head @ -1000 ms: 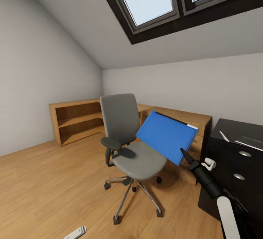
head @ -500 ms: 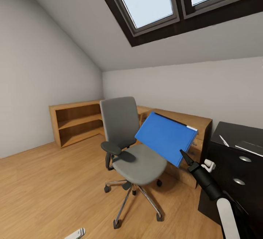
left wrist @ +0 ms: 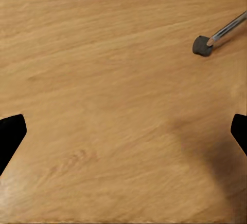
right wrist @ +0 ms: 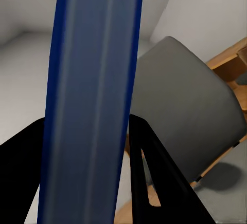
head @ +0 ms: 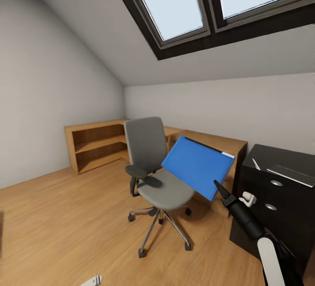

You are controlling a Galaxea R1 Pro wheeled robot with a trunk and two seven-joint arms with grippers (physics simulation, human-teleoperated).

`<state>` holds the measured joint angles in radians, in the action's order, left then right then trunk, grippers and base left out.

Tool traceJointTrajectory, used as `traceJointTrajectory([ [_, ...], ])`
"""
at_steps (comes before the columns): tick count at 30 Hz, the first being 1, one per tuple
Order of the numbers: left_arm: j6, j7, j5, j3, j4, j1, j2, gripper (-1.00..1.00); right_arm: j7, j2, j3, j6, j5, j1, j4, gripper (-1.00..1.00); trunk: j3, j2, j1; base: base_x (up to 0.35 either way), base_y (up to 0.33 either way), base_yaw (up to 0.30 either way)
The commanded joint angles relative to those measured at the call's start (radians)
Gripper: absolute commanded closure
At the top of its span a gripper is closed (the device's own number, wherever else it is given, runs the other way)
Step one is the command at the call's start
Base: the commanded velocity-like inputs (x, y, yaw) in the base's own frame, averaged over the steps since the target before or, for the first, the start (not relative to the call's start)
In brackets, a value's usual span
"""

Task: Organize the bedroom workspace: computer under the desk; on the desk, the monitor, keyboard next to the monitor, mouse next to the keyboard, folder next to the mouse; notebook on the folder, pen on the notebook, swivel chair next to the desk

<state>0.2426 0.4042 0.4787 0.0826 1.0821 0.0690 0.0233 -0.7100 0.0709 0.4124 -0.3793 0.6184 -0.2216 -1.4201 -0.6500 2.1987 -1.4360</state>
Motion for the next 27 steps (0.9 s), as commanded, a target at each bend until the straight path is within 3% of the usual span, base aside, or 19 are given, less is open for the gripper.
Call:
traceJointTrajectory([
  [1,0.003,0.007,0.008,0.002,-0.001,0.0,0.0,-1.0,0.001,0.001,0.002,-0.009,0.008,-0.001,0.0,1.0,0.001,-0.007,0.005,-0.339,0.0,0.065],
  [5,-0.001,0.006,0.007,0.002,-0.022,0.0,-0.001,-1.0,0.004,0.001,0.003,-0.009,0.009,-0.001,0.001,1.0,0.007,-0.035,0.02,-0.303,0.0,0.078],
  [11,-0.087,0.004,0.005,0.002,-0.033,0.0,-0.002,-1.0,0.007,0.001,0.005,-0.01,0.007,-0.001,0.007,1.0,0.017,-0.077,0.043,-0.057,0.0,0.093],
  [27,-0.091,0.005,0.004,0.004,-0.034,0.0,0.0,-1.0,0.006,-0.002,0.005,-0.01,0.004,-0.001,0.007,1.0,0.042,-0.189,0.104,-0.001,0.0,0.068],
])
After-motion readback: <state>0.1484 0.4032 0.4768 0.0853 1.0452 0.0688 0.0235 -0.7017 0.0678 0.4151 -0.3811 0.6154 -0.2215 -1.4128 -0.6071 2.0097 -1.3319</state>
